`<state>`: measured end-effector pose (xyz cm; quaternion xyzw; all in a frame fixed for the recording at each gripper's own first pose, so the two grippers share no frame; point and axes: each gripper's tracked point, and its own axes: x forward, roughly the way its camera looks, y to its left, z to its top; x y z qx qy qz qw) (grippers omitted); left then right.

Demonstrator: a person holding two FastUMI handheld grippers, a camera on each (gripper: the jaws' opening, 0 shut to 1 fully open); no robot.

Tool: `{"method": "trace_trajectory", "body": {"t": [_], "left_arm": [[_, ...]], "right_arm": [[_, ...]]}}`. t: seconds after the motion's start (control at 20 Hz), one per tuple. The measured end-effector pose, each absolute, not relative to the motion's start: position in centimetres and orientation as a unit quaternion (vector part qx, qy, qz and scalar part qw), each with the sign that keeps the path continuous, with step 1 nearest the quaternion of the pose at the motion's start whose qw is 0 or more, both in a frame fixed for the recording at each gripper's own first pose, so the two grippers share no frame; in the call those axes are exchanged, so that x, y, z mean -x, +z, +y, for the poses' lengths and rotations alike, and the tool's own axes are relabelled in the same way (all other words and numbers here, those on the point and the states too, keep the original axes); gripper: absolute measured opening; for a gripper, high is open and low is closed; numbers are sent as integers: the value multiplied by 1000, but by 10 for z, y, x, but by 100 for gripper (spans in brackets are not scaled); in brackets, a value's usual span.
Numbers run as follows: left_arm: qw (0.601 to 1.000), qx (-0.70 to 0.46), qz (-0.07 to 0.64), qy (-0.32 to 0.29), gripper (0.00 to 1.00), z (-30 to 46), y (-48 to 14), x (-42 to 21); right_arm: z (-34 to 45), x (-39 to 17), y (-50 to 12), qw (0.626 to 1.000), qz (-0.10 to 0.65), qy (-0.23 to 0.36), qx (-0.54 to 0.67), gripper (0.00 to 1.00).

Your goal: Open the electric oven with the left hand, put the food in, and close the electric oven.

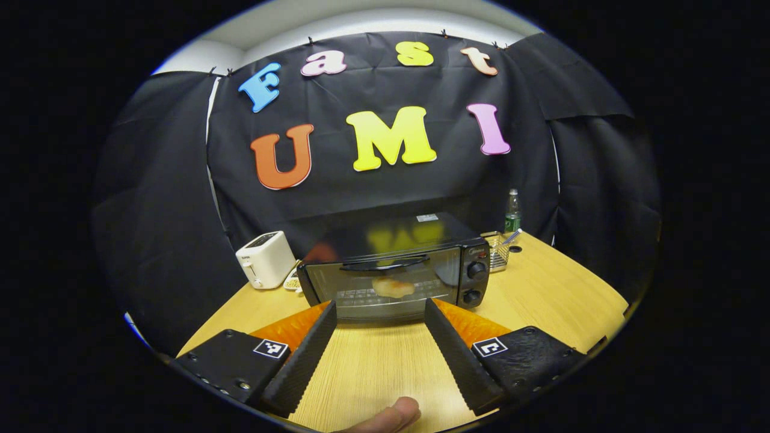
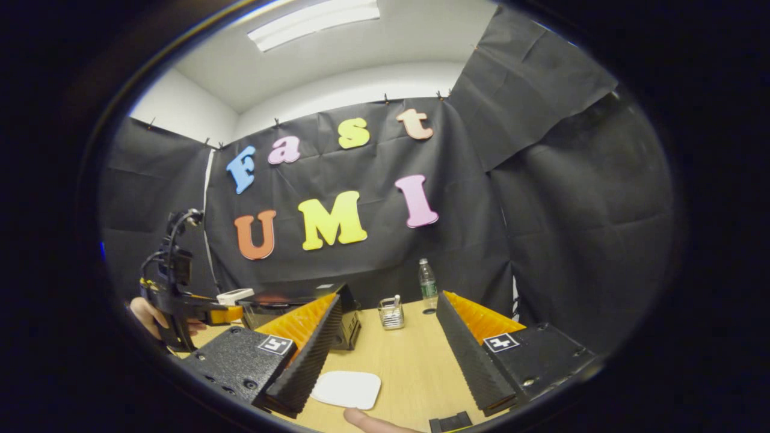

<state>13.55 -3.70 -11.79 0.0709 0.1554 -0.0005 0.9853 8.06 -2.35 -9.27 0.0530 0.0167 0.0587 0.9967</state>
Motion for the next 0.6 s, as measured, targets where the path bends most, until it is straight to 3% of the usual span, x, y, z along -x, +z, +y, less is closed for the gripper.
{"method": "trace_trajectory", "body": {"t": [0.05,0.3,0.35,0.4,0.6], "left_arm": [[987,-67,144,-7,96,-41,-106,-128],[995,-50,82,-19,96,-44,-49,-84],[996,-48,73,-14,100,-41,-40,-75],[997,-47,65,-5,95,-34,-32,-66],[998,-53,44,9,95,-25,-15,-31]], "right_arm": [[-22,-79,-90,997,13,61,-49,96],[-23,-74,-84,998,10,58,-34,96],[-24,-74,-82,998,8,55,-32,96],[-26,-75,-81,998,10,51,-30,96],[-31,-72,-77,997,40,38,-45,96]]}}
